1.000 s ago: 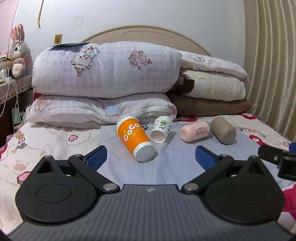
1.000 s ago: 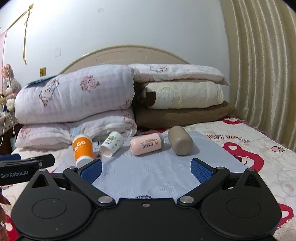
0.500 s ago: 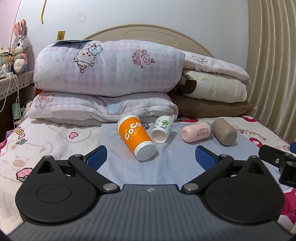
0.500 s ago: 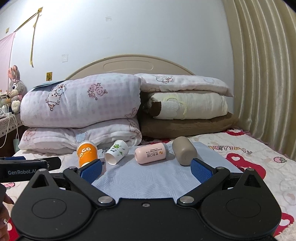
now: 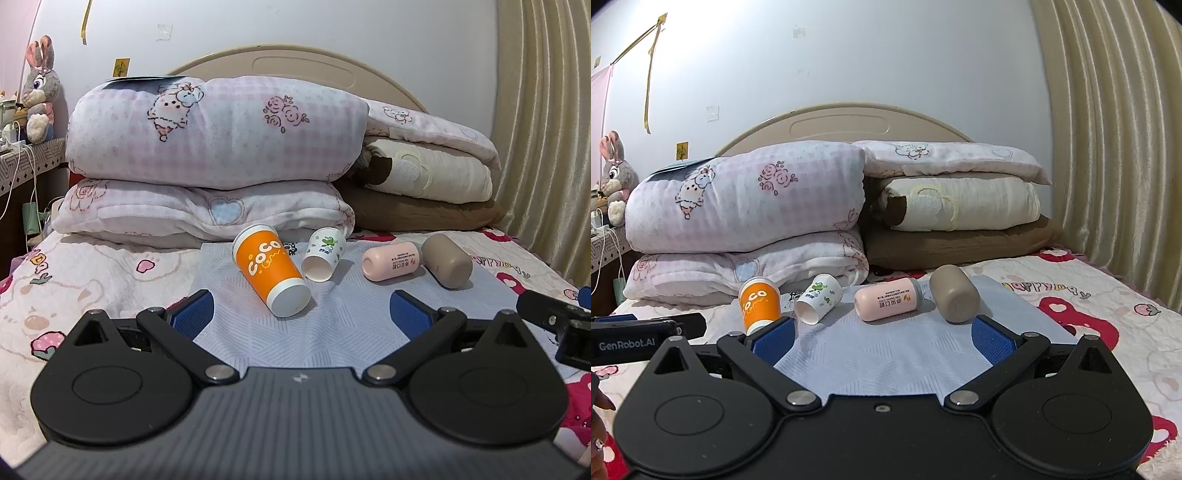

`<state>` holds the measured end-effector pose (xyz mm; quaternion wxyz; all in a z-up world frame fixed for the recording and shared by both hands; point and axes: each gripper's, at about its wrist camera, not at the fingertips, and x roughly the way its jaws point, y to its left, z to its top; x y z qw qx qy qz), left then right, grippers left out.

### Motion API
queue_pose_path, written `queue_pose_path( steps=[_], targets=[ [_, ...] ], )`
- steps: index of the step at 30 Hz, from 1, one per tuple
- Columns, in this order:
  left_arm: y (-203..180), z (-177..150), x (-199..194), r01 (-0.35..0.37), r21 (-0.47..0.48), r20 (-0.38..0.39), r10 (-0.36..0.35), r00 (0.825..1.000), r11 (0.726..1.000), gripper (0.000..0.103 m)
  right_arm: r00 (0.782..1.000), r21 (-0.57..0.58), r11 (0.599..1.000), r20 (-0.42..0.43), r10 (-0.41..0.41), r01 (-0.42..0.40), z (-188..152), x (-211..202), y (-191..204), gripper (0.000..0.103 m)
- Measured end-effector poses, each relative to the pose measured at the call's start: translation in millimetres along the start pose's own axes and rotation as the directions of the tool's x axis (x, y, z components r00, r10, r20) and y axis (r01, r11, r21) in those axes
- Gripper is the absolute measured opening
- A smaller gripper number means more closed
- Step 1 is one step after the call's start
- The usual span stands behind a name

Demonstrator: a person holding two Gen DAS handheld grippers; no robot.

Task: Flip cup upright

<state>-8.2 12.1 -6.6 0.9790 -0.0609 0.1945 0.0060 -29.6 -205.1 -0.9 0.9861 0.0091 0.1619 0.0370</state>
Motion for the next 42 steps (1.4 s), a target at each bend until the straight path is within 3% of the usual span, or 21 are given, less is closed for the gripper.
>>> queue_pose_path(
  steps=[37, 40, 42],
  targets=[
    [-1.5, -4.7, 6.2, 0.013, 0.0, -0.052, -0.013, 0.999, 1.0, 0.103, 0.998, 0.014, 1.0, -0.056, -0.019, 0.019, 2.3, 6.5, -2.2, 0.103],
    [-7.4, 3.5, 18.7, 0.048, 0.031, -0.102, -0.045, 0.994, 0.998, 0.103, 0.994, 0.021, 1.0, -0.105, 0.012, -0.01, 16.4, 12.2, -3.1, 0.103],
    [-12.5, 12.6, 31.1, 0.086, 0.065, -0.145, -0.076, 0.987, 0.994, 0.103, 0.978, 0.052, 0.996, -0.193, 0.081, -0.073, 33.7, 22.1, -8.1, 0.103]
  ],
)
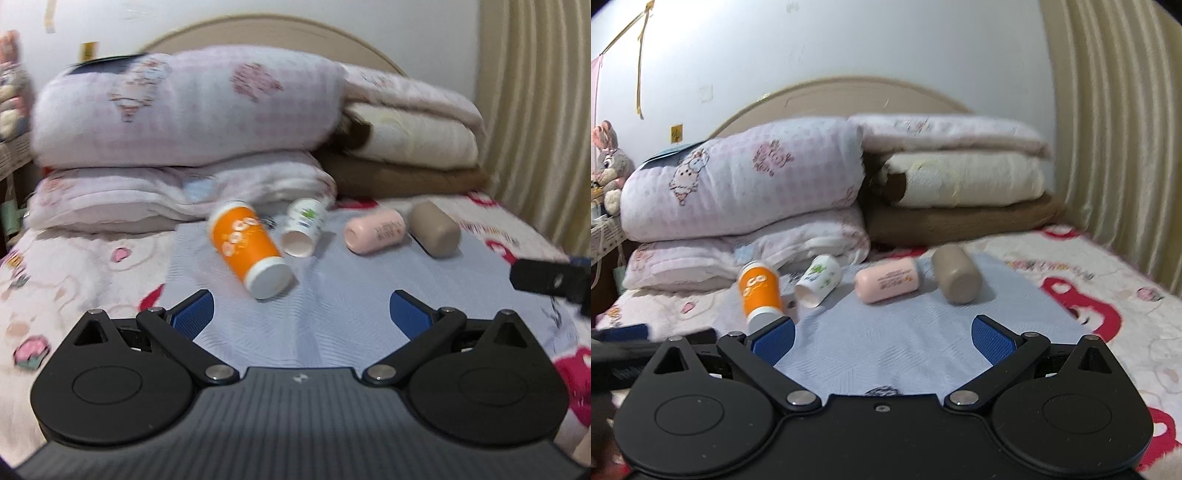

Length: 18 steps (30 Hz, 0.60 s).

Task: Flip cup upright
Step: 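Move the right tool down over the lying pink cup and open its fingers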

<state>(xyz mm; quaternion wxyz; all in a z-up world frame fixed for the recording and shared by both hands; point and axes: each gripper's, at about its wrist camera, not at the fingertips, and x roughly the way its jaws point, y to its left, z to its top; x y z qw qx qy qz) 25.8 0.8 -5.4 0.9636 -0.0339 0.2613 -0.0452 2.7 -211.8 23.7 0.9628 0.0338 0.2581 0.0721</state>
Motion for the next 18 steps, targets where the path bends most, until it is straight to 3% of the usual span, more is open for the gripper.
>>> queue_pose_path(
  steps=[3, 6, 11, 15, 18],
  targets=[
    [-2.3, 18.5, 19.9, 0.073, 0.025, -0.041, -0.072, 0.997, 0.997, 0.103, 0.987, 0.117, 0.985, -0.086, 0.136, -0.126, 26.1, 13.2, -20.0, 0.103],
    [-4.3, 39.0, 47.8, 0.169, 0.036, -0.06, -0.167, 0.984, 0.985, 0.103, 0.966, 0.244, 0.955, -0.152, 0.21, -0.169, 51.9, 45.6, -44.0, 0.103],
    [-18.3, 63.6, 104.6, 0.225, 0.134, -0.11, -0.212, 0.971, 0.965, 0.1, 0.907, 0.497, 0.857, -0.285, 0.311, -0.138, 71.5, 128.4, -85.3, 0.103],
    [-32.2, 75.8, 147.4, 0.279, 0.239, -0.148, -0.249, 0.957, 0.93, 0.1, 0.904, 0.575, 0.814, -0.303, 0.301, -0.079, 76.4, 183.1, -92.7, 0.101],
    [-45.1, 83.8, 177.5, 0.312, 0.31, -0.181, -0.266, 0.947, 0.898, 0.099, 0.877, 0.728, 0.682, -0.279, 0.39, -0.072, 70.6, 225.6, -105.6, 0.099]
  ],
)
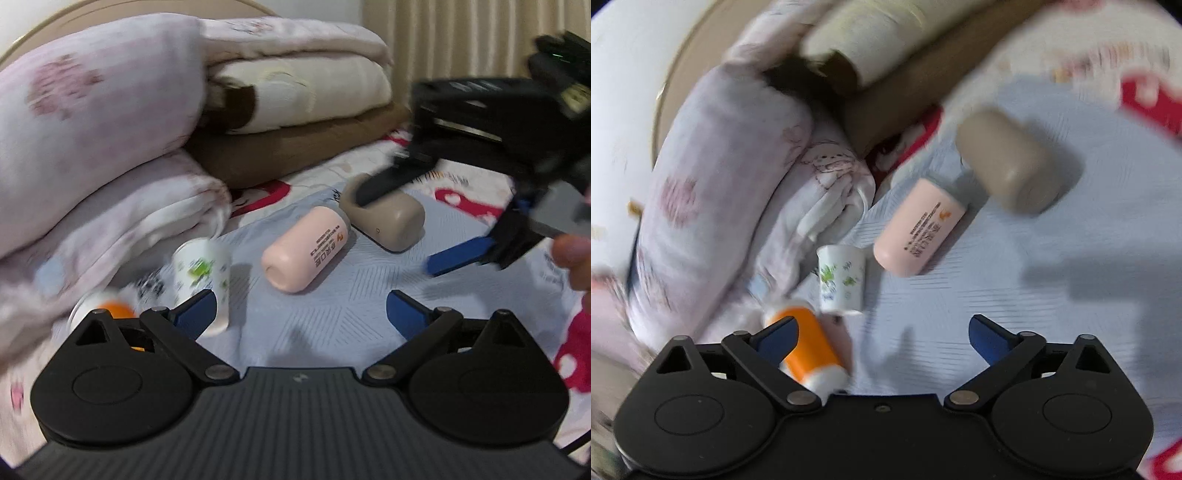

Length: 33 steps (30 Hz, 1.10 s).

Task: Flip cup upright
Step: 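Move the right tool down over the lying pink cup and open its fingers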

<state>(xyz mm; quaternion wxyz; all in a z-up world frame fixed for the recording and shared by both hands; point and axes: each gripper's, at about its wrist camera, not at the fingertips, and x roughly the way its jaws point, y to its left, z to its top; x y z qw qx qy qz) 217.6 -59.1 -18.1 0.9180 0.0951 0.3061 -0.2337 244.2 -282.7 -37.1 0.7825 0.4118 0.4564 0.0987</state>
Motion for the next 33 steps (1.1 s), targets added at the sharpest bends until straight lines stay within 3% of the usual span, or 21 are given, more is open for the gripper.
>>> queue_pose_path(
  steps=[3, 4, 6, 9, 13, 18, 23, 24, 25, 26, 33],
  targets=[
    [-3.4, 11.1, 26.7, 0.014, 0.092, -0.011, -0.013, 1.0, 0.996, 0.099, 0.998, 0.091, 0.994, -0.012, 0.067, -0.066, 13.0, 23.5, -16.9, 0.096],
    [-3.9, 13.3, 34.1, 0.014, 0.107, -0.017, -0.013, 1.0, 0.994, 0.099, 0.996, 0.071, 0.994, 0.0, 0.084, -0.084, 14.3, 29.4, -20.6, 0.096],
    [-5.2, 18.3, 51.1, 0.013, 0.127, -0.04, -0.008, 0.999, 0.992, 0.097, 0.998, 0.023, 0.998, 0.002, 0.064, -0.064, 17.4, 42.5, -26.5, 0.093],
    [-7.0, 24.7, 70.8, 0.039, 0.161, -0.067, -0.028, 0.997, 0.986, 0.096, 0.994, 0.116, 0.988, 0.008, 0.106, -0.106, 26.4, 56.3, -47.5, 0.091],
    [-10.6, 32.3, 88.1, 0.032, 0.218, -0.067, -0.018, 0.998, 0.975, 0.093, 0.995, 0.159, 0.983, -0.009, 0.095, -0.092, 32.9, 62.2, -54.9, 0.089],
    [-21.4, 36.1, 98.2, 0.062, 0.28, -0.077, -0.042, 0.996, 0.958, 0.093, 0.998, 0.076, 0.995, 0.008, 0.065, -0.066, 47.0, 64.0, -46.9, 0.089],
    [-17.0, 39.6, 117.2, 0.076, 0.302, -0.103, -0.046, 0.994, 0.95, 0.092, 0.991, 0.18, 0.975, -0.012, 0.135, -0.131, 56.2, 73.1, -62.1, 0.088],
    [-14.1, 40.8, 120.5, 0.082, 0.291, -0.113, -0.051, 0.992, 0.953, 0.087, 0.987, 0.208, 0.966, -0.019, 0.157, -0.15, 56.1, 74.8, -65.5, 0.086],
    [-11.1, 43.0, 124.1, 0.098, 0.28, -0.133, -0.062, 0.989, 0.955, 0.073, 0.985, 0.229, 0.96, -0.026, 0.173, -0.163, 55.4, 75.9, -68.0, 0.086],
    [-9.3, 44.8, 126.5, 0.118, 0.272, -0.154, -0.078, 0.985, 0.955, 0.07, 0.982, 0.237, 0.956, -0.034, 0.185, -0.172, 54.2, 76.9, -69.1, 0.085],
    [-5.6, 50.5, 128.0, 0.178, 0.278, -0.18, -0.131, 0.975, 0.944, 0.067, 0.981, 0.214, 0.961, -0.041, 0.189, -0.177, 52.7, 88.4, -65.2, 0.084]
  ],
)
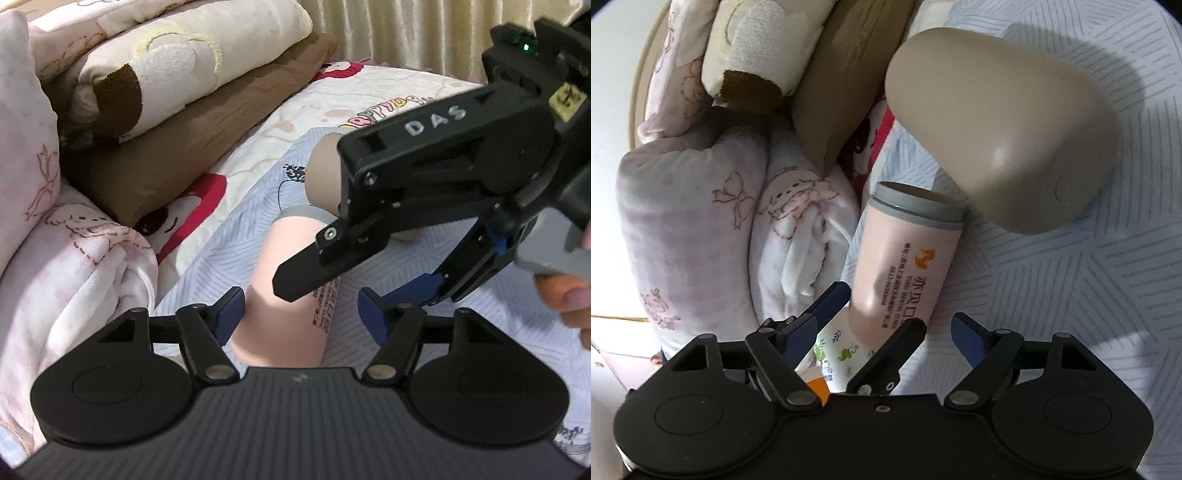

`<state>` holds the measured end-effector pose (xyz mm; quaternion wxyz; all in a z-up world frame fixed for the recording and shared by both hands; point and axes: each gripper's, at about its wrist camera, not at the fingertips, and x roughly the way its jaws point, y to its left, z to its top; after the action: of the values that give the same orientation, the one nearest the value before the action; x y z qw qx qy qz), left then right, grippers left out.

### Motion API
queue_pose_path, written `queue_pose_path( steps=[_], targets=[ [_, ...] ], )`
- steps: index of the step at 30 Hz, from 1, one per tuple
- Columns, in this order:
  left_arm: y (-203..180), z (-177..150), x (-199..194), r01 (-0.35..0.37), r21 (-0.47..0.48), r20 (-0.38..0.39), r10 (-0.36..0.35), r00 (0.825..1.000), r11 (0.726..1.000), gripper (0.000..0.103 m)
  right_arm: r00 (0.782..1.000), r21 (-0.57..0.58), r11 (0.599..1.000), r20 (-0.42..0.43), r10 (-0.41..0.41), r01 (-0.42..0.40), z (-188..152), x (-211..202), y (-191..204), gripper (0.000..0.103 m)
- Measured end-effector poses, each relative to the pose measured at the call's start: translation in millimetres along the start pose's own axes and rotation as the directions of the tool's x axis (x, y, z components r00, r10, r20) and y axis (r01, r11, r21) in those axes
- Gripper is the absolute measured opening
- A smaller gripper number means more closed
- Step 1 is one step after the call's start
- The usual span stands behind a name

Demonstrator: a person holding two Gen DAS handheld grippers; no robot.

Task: Flip cup upright
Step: 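Move the right tool down over the lying pink cup and open its fingers, then close the right gripper around the pink cup's body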

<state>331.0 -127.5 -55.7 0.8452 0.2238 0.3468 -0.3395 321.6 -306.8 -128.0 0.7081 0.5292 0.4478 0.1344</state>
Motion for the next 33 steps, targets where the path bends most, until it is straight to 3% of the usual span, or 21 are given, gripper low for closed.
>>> queue_pose_path(
  steps=[4, 8, 12, 18, 28, 33],
  targets=[
    [-2.8, -0.5, -5.8, 0.07, -0.05, -0.003, -0.07, 0.998, 0.996, 0.067, 1.0, -0.021, 0.999, 0.018, -0.025, 0.025, -0.1, 0.0, 0.1, 0.078],
    [-17.1, 0.5, -5.7, 0.017, -0.02, -0.043, -0.018, 0.999, 1.0, 0.067, 0.997, -0.015, 0.998, 0.058, -0.059, 0.06, -2.5, -2.2, -2.3, 0.067],
    [-14.2, 1.7, -8.7, 0.015, -0.087, -0.08, -0.022, 0.997, 0.996, 0.067, 0.994, -0.028, 0.997, 0.085, -0.075, 0.078, -3.4, -6.3, -2.4, 0.057],
    [-7.9, 9.2, -4.7, -0.043, -0.183, -0.183, 0.009, 0.983, 0.982, 0.059, 0.996, -0.051, 0.995, 0.044, -0.082, 0.084, -7.1, -5.6, -0.5, 0.055],
    [-12.5, 12.4, -7.4, -0.085, -0.247, -0.24, 0.025, 0.971, 0.965, 0.052, 0.997, -0.033, 0.997, -0.007, -0.074, 0.074, -6.3, -2.7, -4.2, 0.06],
    [-21.2, 11.3, -9.7, -0.077, -0.259, -0.254, 0.009, 0.967, 0.963, 0.052, 0.995, -0.05, 0.994, -0.034, -0.096, 0.094, -6.2, 0.8, -6.4, 0.069]
  ],
)
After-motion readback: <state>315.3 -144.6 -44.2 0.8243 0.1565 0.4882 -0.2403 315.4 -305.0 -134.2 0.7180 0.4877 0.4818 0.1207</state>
